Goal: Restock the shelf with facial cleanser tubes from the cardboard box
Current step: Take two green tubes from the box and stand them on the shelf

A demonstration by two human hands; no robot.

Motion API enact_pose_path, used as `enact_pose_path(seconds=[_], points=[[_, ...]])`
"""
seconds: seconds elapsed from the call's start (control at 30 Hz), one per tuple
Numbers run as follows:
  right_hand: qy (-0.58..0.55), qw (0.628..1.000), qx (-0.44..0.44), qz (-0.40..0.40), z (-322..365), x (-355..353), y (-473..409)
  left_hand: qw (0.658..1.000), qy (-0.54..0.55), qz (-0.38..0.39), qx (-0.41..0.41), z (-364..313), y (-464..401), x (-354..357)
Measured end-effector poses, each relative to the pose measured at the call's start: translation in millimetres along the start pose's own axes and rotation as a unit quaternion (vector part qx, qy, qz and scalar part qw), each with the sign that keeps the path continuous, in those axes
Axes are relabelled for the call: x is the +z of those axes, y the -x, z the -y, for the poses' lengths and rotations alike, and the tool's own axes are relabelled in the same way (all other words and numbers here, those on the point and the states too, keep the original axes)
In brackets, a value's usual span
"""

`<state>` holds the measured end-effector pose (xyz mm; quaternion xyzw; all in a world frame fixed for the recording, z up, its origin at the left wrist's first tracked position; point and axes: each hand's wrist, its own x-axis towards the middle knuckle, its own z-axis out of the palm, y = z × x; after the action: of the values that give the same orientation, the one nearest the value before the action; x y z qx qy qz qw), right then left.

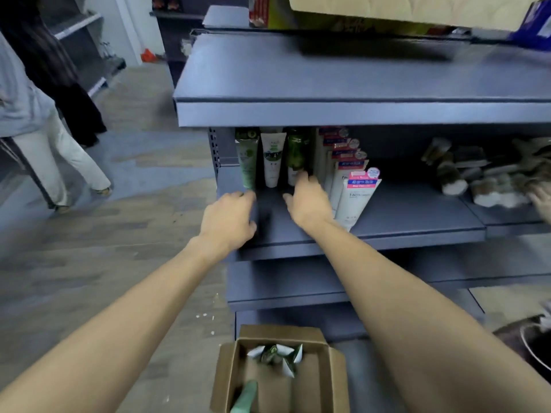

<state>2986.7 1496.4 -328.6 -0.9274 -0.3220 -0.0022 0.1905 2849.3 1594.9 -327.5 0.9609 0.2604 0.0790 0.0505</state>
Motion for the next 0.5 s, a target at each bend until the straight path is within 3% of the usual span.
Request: enact_pose_path(seconds=[0.5], points=[[-0.011,0.999,-0.037,-0.036,5.8,-53.6,88.6,0.996,-0.033,-0.024,0.083,-19.9,42.7,-37.0]])
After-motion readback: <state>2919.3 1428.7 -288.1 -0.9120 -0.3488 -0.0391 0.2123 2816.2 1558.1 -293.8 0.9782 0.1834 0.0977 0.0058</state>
